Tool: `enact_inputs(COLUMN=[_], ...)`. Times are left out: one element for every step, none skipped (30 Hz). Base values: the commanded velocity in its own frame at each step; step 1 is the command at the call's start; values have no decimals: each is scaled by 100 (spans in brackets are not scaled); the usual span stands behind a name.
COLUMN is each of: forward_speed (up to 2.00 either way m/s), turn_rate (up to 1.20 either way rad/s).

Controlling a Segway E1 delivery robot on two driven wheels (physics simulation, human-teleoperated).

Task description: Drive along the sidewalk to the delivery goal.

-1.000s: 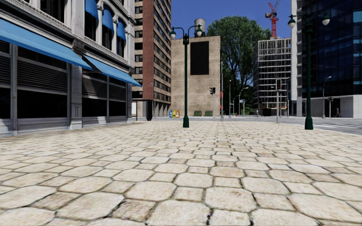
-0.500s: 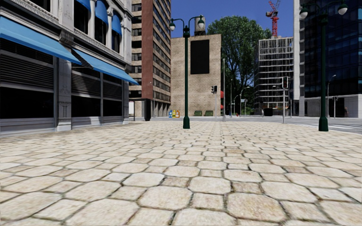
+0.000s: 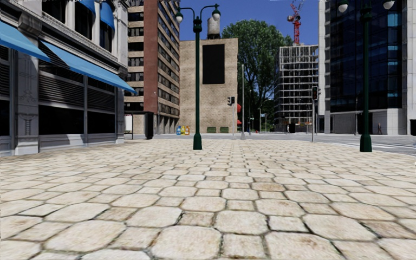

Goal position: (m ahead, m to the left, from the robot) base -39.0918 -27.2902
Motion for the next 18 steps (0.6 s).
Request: enact_inputs(forward_speed=[200,200,200,200,200,200,200,200,200,200,200,200,200,200,200,200,200,200], turn_rate=[-36,-36,-37,-37,-37,-37,-37,-37,-37,-37,-37,-37,-37,-37,-37,-37,-37,-38])
